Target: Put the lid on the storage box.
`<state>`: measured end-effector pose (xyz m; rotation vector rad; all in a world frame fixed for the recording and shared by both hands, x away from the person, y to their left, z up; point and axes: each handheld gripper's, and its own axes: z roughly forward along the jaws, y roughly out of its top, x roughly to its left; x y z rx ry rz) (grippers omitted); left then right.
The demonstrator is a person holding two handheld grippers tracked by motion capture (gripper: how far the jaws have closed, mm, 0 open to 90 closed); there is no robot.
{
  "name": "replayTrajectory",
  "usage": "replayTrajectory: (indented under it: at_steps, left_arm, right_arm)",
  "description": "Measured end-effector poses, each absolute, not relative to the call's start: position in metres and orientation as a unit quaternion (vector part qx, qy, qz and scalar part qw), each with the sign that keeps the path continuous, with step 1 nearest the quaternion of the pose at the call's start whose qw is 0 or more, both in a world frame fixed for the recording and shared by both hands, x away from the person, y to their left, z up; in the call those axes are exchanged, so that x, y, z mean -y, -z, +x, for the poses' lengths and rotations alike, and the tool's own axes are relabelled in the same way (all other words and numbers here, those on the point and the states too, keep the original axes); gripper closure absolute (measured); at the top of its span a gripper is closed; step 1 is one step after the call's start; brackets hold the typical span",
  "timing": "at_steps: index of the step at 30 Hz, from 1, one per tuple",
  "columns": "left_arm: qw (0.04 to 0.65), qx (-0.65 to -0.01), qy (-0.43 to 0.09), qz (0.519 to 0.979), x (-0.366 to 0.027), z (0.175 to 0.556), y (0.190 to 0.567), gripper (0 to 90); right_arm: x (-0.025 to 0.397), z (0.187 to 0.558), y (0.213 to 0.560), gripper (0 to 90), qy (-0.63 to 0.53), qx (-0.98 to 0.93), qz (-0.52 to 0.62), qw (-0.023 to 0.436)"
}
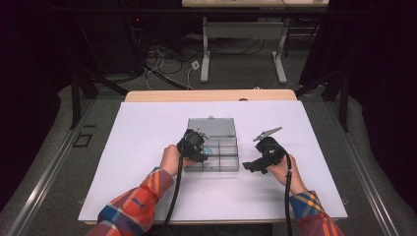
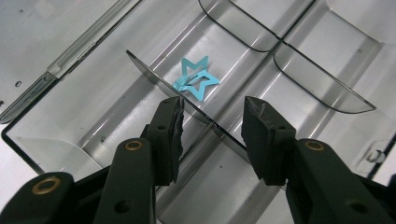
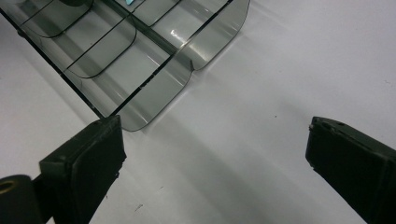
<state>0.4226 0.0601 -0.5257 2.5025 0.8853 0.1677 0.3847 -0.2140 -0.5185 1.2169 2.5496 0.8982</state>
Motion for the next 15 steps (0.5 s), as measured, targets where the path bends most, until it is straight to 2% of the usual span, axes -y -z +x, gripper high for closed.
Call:
replayTrajectory:
  at_steps: [7, 15]
  left_arm:
    - [0.234, -0.327, -0.065, 0.913, -0.0579, 0.4247, 0.5288, 55.9]
    - [0.237, -0.337, -0.061, 0.909, -0.058, 0.4249, 0.531, 56.2]
  right_arm:
    - [0.2138, 0.3856, 0.5185, 6.2, -0.3, -0.858, 0.406, 0.097]
    - [0.2127, 0.386, 0.517, 18.6, -0.305, -0.852, 0.411, 0.113]
